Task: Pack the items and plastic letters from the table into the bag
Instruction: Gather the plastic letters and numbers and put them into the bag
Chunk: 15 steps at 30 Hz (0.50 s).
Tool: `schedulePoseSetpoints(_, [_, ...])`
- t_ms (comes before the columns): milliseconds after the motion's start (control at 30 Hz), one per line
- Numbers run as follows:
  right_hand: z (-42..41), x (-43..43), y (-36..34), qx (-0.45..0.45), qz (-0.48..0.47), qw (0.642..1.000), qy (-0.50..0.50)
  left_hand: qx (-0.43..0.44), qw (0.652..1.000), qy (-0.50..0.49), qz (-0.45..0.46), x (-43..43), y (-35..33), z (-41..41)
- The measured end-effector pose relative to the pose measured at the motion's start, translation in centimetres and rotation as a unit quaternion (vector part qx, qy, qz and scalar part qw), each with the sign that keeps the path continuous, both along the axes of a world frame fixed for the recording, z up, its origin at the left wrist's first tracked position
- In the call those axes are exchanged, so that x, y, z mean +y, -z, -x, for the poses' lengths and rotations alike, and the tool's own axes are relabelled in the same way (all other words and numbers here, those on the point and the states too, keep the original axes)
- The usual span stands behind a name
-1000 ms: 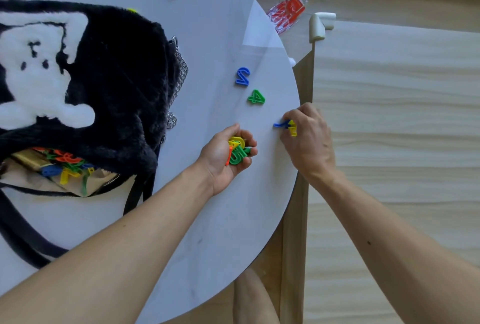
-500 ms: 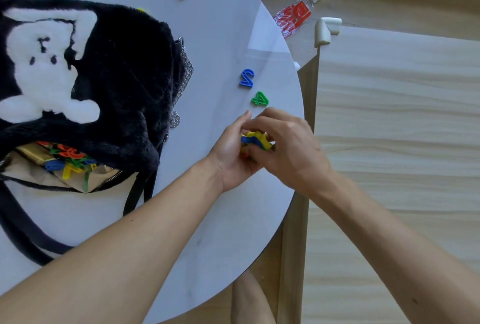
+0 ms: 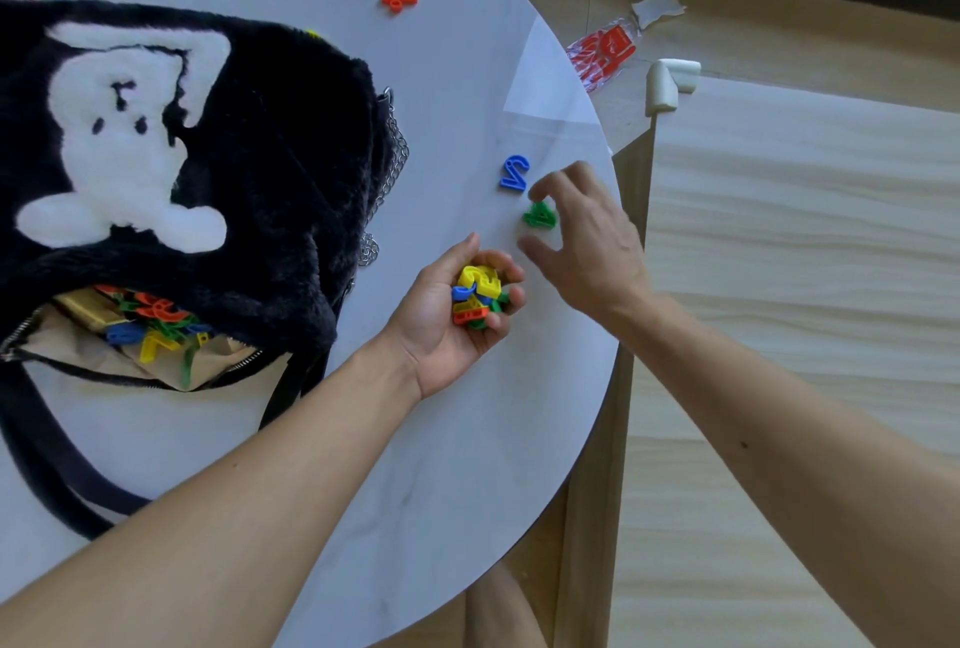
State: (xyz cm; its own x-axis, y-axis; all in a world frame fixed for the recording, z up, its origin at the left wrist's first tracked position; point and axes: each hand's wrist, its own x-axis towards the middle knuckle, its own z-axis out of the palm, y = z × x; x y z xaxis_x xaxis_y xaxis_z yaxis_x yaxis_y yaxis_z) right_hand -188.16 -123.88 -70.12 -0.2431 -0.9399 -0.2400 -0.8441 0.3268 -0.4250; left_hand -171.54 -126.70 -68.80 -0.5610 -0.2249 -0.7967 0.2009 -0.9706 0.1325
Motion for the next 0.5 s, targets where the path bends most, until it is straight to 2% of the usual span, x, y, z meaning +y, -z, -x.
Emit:
schedulePoseSetpoints(133, [-0.6,-0.1,1.5,0.016,0.018,1.000,-0.002,-0.013,1.000,-0.014,-0.008,0.2,0.4,-1.1])
schedulePoseSetpoints(300, [-0.6,-3.4,0.2,-0.012,0.121,0.992,0.042,-0.040,0.999,-0.033,-0.015,0.0,0.6,-1.3])
schedulePoseSetpoints(500, [-0.5,-5.5,1.2,0.034,0.048,0.997,-0.046,-0.057,0.998,-0.037,-0.011,-0.9,0.2,-1.6])
